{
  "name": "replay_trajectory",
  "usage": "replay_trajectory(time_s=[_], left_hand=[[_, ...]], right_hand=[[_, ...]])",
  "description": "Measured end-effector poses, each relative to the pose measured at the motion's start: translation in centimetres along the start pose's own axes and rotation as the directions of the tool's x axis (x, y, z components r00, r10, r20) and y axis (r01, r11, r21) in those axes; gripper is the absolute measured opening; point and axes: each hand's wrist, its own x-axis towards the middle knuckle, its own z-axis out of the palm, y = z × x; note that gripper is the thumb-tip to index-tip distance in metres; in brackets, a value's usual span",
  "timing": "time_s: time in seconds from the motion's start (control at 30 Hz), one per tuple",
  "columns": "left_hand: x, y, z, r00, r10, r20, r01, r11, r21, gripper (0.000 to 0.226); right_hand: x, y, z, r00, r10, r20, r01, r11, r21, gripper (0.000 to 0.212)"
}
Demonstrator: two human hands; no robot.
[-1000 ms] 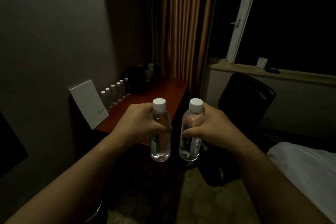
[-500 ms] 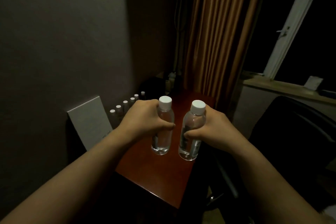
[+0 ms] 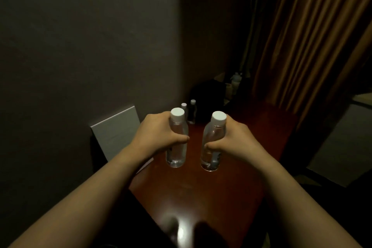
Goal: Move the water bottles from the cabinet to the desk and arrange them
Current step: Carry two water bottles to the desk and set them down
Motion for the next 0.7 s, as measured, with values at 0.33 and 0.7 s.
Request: replay_trajectory(time_s=[0.33,0.7], left_hand=[[8.7,-4.7,7.6,0.889,-0.436,-0.14,0.429,0.9,-0.082,0.057],[12.7,-10.5,17.3,0.644,-0.729,-0.232,0.709,0.683,-0.178,0.053]], right_hand=[[18.3,5.4,1.8,0.952,-0.18,0.247,0.179,0.984,0.028,0.079],[30.5,10.5,10.5,0.817,-0.302,0.492,0.302,0.95,0.081,0.058]])
